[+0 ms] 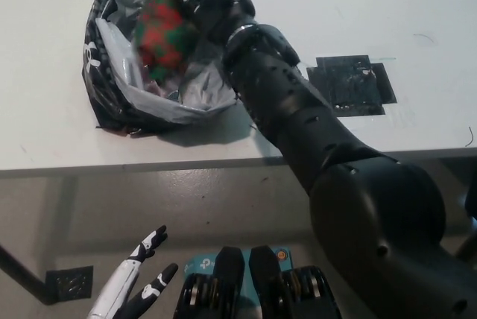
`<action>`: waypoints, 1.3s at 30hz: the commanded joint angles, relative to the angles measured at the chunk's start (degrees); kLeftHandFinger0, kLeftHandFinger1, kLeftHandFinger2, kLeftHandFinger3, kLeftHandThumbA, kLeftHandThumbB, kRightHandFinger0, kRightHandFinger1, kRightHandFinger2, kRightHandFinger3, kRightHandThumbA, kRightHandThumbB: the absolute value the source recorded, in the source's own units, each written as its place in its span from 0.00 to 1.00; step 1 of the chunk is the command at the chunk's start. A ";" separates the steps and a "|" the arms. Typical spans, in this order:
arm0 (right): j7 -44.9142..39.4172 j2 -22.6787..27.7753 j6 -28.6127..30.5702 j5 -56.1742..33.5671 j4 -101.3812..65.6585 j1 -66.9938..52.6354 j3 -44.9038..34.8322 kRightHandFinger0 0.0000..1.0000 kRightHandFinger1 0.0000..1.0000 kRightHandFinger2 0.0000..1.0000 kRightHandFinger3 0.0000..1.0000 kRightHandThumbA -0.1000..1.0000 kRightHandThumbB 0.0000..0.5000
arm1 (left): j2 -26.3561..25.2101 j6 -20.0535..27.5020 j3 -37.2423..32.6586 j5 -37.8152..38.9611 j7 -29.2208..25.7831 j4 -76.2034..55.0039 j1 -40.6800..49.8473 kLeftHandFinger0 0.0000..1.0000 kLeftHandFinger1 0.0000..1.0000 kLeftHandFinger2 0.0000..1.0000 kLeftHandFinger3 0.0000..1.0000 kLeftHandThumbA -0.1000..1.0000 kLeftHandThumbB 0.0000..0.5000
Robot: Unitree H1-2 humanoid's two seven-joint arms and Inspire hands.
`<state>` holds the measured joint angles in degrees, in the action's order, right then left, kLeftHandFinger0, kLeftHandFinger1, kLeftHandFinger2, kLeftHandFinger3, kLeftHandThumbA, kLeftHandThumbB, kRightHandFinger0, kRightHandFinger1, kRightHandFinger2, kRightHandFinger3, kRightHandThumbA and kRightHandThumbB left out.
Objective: The robot uses its right hand to pick up a bag of coffee beans and puts it in the black plastic bag, then the robot grabs the top of the bag and lifts it.
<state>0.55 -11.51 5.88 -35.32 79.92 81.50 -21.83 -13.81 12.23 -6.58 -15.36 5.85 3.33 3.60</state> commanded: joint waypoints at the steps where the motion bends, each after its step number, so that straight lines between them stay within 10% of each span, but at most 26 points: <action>1: -4.08 1.23 4.86 10.62 -2.03 3.27 8.94 1.00 1.00 1.00 1.00 0.56 0.54 | -1.46 0.87 -0.23 0.10 0.99 -2.13 -1.15 1.00 1.00 1.00 1.00 0.91 0.22; 24: -2.79 5.77 8.16 19.59 -5.56 3.06 16.67 1.00 1.00 1.00 1.00 0.81 0.43 | -1.72 0.48 -0.37 -0.72 0.72 -2.41 -2.01 1.00 1.00 1.00 1.00 0.93 0.25; 32: -1.22 13.12 1.83 32.65 -25.74 1.69 28.20 1.00 1.00 1.00 1.00 0.97 0.58 | -1.96 0.60 -0.67 -1.22 0.83 -2.40 -1.89 1.00 1.00 1.00 1.00 0.94 0.26; 35: -8.45 17.59 -6.21 34.86 -39.91 -0.08 32.93 1.00 1.00 1.00 1.00 1.00 0.85 | -2.08 0.42 -0.60 -1.34 0.82 -2.33 -1.74 1.00 1.00 1.00 1.00 0.93 0.25; 39: -18.45 23.47 -9.45 37.40 -52.86 -1.35 39.67 1.00 1.00 1.00 1.00 1.00 0.89 | -2.02 0.64 -0.72 -1.18 0.93 -1.74 -1.80 1.00 1.00 1.00 1.00 0.93 0.26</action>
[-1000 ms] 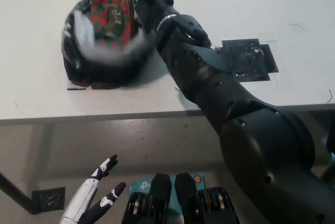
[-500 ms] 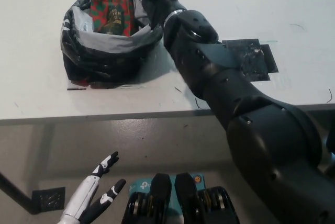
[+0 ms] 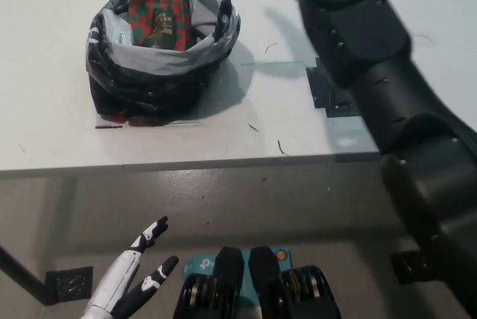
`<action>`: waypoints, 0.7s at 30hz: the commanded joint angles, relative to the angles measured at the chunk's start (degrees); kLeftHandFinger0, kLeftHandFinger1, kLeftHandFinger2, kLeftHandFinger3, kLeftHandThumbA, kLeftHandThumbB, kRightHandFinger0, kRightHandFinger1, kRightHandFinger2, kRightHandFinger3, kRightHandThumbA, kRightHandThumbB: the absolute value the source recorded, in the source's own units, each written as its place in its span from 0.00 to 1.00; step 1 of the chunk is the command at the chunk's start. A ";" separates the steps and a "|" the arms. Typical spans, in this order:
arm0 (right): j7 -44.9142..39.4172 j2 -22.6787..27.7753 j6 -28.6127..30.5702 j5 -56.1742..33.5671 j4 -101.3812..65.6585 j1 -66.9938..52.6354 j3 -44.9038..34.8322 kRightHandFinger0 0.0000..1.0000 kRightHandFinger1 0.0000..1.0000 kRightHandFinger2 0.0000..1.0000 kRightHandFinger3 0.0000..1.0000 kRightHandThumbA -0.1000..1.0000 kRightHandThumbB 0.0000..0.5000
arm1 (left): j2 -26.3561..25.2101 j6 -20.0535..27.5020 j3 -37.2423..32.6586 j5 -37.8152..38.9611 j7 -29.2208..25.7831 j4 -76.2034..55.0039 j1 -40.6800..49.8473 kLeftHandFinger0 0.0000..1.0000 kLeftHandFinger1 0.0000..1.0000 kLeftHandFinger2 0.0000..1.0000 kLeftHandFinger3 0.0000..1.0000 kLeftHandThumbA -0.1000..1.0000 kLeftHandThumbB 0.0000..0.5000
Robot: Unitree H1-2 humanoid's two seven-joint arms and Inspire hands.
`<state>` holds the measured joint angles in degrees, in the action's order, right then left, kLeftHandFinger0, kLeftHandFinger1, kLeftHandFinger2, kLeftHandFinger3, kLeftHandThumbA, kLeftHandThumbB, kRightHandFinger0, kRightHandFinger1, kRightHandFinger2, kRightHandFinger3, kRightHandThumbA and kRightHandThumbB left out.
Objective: The robot uses its right hand to pick up a bag of coffee beans and puts it in the black plastic bag, then the robot grabs the top of the bag and lifts it.
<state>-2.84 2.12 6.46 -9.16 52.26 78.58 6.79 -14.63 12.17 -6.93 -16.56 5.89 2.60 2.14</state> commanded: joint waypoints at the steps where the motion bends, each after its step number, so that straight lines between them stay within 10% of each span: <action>1: -16.72 10.54 -11.08 11.17 -26.94 1.44 12.14 1.00 1.00 1.00 1.00 1.00 0.94 | -1.15 0.83 -0.39 -0.06 0.79 -0.91 -0.28 1.00 1.00 1.00 1.00 0.94 0.27; 21: -32.11 16.03 -20.92 17.58 -41.29 -1.93 33.75 1.00 1.00 1.00 1.00 1.00 1.00 | -1.10 0.89 -0.11 0.25 0.60 -0.08 -0.40 1.00 1.00 1.00 1.00 0.96 0.32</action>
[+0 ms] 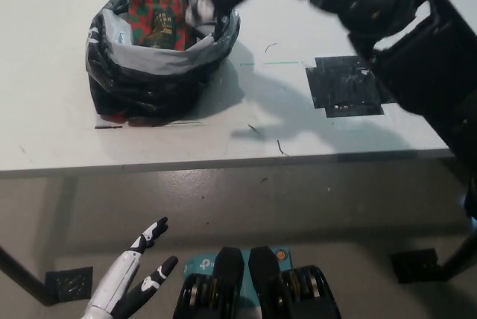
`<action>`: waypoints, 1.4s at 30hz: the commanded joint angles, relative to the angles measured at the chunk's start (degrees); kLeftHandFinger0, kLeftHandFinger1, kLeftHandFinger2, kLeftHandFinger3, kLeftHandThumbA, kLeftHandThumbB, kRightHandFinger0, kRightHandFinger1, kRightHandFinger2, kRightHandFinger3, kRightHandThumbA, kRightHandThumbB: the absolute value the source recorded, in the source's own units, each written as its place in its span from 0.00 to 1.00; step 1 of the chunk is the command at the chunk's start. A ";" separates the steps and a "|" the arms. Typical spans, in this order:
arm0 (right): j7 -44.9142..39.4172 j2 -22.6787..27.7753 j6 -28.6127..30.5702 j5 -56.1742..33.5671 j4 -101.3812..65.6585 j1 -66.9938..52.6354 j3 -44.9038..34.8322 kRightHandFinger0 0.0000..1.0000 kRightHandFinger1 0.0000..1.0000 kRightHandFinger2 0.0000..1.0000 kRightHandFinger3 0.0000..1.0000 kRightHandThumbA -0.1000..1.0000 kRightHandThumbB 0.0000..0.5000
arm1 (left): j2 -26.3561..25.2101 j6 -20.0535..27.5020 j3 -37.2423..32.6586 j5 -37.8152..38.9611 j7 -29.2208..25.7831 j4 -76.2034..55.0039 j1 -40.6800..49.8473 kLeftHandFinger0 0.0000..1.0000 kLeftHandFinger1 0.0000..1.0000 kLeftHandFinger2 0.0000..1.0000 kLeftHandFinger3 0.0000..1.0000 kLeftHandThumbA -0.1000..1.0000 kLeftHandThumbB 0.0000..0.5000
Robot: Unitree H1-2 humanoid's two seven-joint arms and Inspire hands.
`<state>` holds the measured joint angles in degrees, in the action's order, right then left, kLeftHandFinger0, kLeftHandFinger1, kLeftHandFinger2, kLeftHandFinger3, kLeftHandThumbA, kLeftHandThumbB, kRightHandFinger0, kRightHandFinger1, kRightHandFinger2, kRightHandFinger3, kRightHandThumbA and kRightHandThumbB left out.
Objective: The robot uses its right hand to pick up a bag of coffee beans and puts it in the black plastic bag, then the robot grabs the top of the bag and lifts it.
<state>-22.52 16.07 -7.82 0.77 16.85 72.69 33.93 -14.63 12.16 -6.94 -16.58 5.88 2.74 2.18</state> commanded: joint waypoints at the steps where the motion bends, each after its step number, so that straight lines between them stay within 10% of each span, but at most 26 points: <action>1: -12.97 1.57 -7.52 8.33 -4.91 4.11 7.87 1.00 1.00 1.00 1.00 1.00 1.00 | -1.08 0.99 -0.15 0.32 0.62 -0.11 -0.43 1.00 1.00 1.00 1.00 0.96 0.30; 42: -11.46 -10.21 -5.84 23.31 11.90 6.11 4.34 1.00 1.00 1.00 1.00 1.00 1.00 | -0.95 1.67 -1.21 -0.35 0.06 -1.26 2.65 1.00 1.00 1.00 1.00 0.95 0.28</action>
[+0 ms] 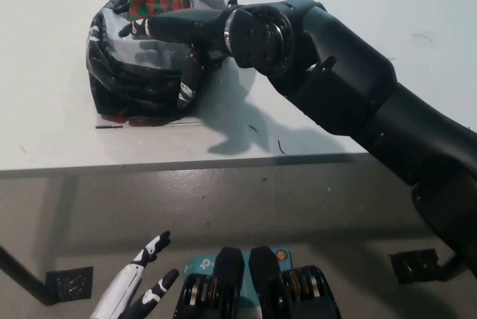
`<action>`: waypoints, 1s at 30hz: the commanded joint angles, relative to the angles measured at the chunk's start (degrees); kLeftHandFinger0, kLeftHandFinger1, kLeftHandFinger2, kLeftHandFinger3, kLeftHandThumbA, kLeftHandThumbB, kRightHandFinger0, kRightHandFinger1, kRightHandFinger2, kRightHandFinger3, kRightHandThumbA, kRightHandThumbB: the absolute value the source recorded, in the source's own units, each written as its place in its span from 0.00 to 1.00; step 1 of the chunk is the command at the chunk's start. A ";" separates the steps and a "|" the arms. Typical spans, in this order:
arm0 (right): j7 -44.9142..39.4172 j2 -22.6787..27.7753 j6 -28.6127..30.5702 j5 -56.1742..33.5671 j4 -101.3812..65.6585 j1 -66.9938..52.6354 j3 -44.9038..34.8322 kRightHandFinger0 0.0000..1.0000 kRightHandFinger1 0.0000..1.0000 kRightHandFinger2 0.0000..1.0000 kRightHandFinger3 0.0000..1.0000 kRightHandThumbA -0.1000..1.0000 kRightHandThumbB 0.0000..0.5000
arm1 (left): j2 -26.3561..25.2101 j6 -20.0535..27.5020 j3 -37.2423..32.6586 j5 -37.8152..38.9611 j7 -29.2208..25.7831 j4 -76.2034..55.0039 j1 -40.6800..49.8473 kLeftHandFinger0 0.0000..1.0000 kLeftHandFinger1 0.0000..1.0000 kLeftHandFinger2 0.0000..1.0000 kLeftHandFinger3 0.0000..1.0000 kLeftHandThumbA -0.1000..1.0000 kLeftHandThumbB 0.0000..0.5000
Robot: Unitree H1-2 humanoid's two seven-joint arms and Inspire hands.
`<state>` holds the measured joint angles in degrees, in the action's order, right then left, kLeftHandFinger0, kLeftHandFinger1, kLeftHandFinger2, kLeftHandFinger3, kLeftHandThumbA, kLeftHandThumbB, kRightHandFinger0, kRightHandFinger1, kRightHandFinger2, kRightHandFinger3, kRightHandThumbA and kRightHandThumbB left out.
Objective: The robot uses its right hand to pick up a bag of coffee beans and puts it in the black plastic bag, then the robot grabs the top of the bag and lifts it.
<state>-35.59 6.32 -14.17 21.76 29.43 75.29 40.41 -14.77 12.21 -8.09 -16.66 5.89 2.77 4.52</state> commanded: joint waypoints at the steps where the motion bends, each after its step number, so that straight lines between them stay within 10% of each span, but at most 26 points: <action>1: 1.52 -0.54 0.41 2.61 -0.57 3.43 -2.26 1.00 1.00 1.00 1.00 1.00 1.00 | -0.80 1.51 -0.09 -0.38 0.01 -1.41 0.39 1.00 1.00 1.00 1.00 0.95 0.29; 30: 8.70 -4.09 7.27 7.56 26.04 9.11 -4.40 1.00 1.00 1.00 1.00 1.00 1.00 | -0.66 0.78 -0.24 -0.29 0.30 -1.86 0.59 1.00 1.00 1.00 1.00 0.94 0.31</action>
<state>-30.96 3.83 -10.97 28.02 52.88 79.79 37.43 -14.76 12.26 -8.32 -16.98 5.87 2.61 5.29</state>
